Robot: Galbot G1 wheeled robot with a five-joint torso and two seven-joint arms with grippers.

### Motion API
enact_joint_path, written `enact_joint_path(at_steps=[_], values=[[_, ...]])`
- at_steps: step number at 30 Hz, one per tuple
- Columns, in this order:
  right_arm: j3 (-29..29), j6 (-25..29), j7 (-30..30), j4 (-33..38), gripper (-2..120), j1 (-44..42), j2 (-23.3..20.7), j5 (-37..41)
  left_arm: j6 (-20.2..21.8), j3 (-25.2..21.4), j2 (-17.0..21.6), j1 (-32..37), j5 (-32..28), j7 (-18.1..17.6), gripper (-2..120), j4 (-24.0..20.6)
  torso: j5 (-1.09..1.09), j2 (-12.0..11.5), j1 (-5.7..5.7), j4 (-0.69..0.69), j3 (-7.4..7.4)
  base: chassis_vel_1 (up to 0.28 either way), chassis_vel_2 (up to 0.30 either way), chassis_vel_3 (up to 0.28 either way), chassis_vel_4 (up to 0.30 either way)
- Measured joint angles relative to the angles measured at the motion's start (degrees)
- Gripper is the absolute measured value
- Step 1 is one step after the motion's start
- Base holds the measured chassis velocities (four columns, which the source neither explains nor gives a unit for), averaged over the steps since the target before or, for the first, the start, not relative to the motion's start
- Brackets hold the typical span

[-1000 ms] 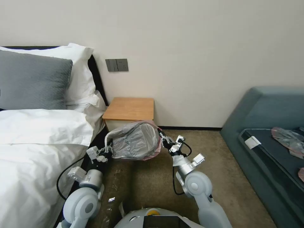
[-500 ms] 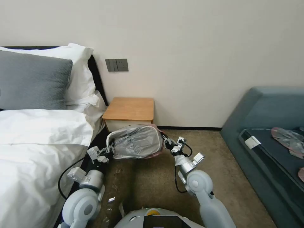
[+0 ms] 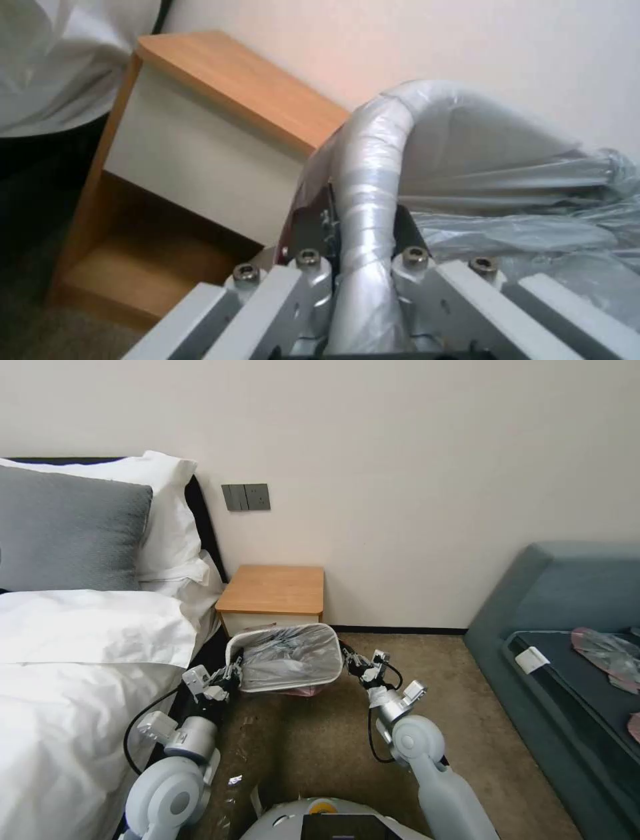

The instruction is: Pick up the garbage bag from the table and place it over the trash can.

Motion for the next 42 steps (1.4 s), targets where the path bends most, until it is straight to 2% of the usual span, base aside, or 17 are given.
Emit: enact_joint_path(at_steps=[5, 12, 13, 19, 21, 22, 25, 26, 29, 30, 32, 33, 34, 36, 37, 40, 42], values=[[0.1, 0.4, -0.1, 0.1, 0, -0.3, -0.5, -1.0, 0.0, 0.0, -0.1, 0.2, -0.2, 0.3, 3, -0.2, 0.0, 0.0, 0.0, 0.01, 0.0, 0.0, 0.0, 0.0, 0.0], [2.1, 2.3, -1.7, 2.8, 28, -5.2, -2.9, -2.5, -0.6, -1.0, -0.2, -0.6, -0.1, -1.0, 3, 1.3, 0.01, 0.0, 0.0, 0.01, 0.0, 0.0, 0.0, 0.0, 0.0], [2.1, 2.3, -1.7, 2.8, 28, -5.2, -2.9, -2.5, -0.6, -1.0, -0.2, -0.6, -0.1, -1.0, 3, 1.3, 0.01, 0.0, 0.0, 0.01, 0.0, 0.0, 0.0, 0.0, 0.0], [4.1, 3.7, -1.8, 5.0, 50, -8.8, -4.3, -3.3, -0.8, -1.2, -0.2, -1.5, -0.2, -2.7, 3, 2.5, 0.01, 0.0, 0.0, 0.0, 0.0, 0.0, 0.0, 0.0, 0.0], [5.4, 3.9, -0.4, 8.7, 62, -10.0, -5.3, -3.8, -0.9, -1.0, -0.2, -1.8, 1.5, -3.1, 3, 3.3, 0.01, 0.0, 0.0, -0.02, 0.0, 0.0, 0.0, 0.0, 0.0], [5.4, 3.9, -0.4, 8.7, 62, -10.0, -5.3, -3.8, -0.9, -1.0, -0.2, -1.8, 1.5, -3.1, 3, 3.3, 0.01, 0.0, 0.0, -0.02, 0.0, 0.0, 0.0, 0.0, 0.0], [5.9, 3.0, 2.0, 16.1, 75, -9.3, -9.3, -3.5, -1.3, -0.2, 0.1, -1.7, 6.6, -2.5, 3, 4.6, -0.01, 0.0, 0.0, -0.01, 0.0, 0.0, 0.0, 0.0, 0.0], [5.9, 3.0, 2.0, 16.1, 75, -9.3, -9.3, -3.5, -1.3, -0.2, 0.1, -1.7, 6.6, -2.5, 3, 4.6, -0.01, 0.0, 0.0, -0.01, 0.0, 0.0, 0.0, 0.0, 0.0], [5.1, 1.7, 3.3, 19.6, 89, -5.8, -16.4, -2.6, -2.6, 1.0, 0.7, -1.1, 13.8, -0.2, 3, 6.4, 0.0, 0.0, 0.0, 0.01, 0.0, 0.0, 0.0, 0.0, 0.0], [5.1, 1.7, 3.3, 19.6, 89, -5.8, -16.4, -2.6, -2.6, 1.0, 0.7, -1.1, 13.8, -0.2, 3, 6.4, 0.0, 0.0, 0.0, 0.01, 0.0, 0.0, 0.0, 0.0, 0.0], [3.5, 0.6, 3.1, 20.1, 97, -2.4, -22.7, -1.7, -2.7, 2.0, 0.9, -1.1, 15.9, 0.3, 3, 6.8, 0.01, 0.0, 0.0, 0.0, 0.0, 0.0, 0.0, 0.0, 0.0], [2.3, -0.1, 2.1, 19.9, 97, 0.0, -26.4, -1.5, -2.7, 2.5, 1.0, -1.3, 16.9, 0.5, 3, 6.9, 0.02, 0.0, 0.0, 0.0, 0.0, 0.0, 0.0, 0.0, 0.0], [2.3, -0.1, 2.1, 19.9, 97, 0.0, -26.4, -1.5, -2.7, 2.5, 1.0, -1.3, 16.9, 0.5, 3, 6.9, 0.02, 0.0, 0.0, 0.0, 0.0, 0.0, 0.0, 0.0, 0.0], [-0.9, -1.1, -0.9, 18.3, 86, 5.5, -32.5, -1.6, -2.7, 3.8, 0.9, -2.0, 19.0, 1.2, 3, 7.5, 0.01, 0.0, 0.0, 0.02, 0.0, 0.0, 0.0, 0.0, 0.0], [-0.9, -1.1, -0.9, 18.3, 86, 5.5, -32.5, -1.6, -2.7, 3.8, 0.9, -2.0, 19.0, 1.2, 3, 7.5, 0.01, 0.0, 0.0, 0.02, 0.0, 0.0, 0.0, 0.0, 0.0], [-6.4, -1.7, -2.6, 17.8, 73, 11.2, -37.6, -2.8, -2.7, 5.8, 0.9, -2.8, 21.2, 1.9, 3, 8.0, 0.01, 0.0, 0.0, 0.0, 0.0, 0.0, 0.0, 0.0, 0.0], [-8.3, -2.0, -2.7, 18.1, 69, 12.8, -38.9, -3.0, -2.7, 6.5, 1.0, -3.1, 22.0, 2.3, 3, 8.2, 0.01, 0.0, 0.0, 0.0, 0.0, 0.0, 0.0, 0.0, 0.0]])
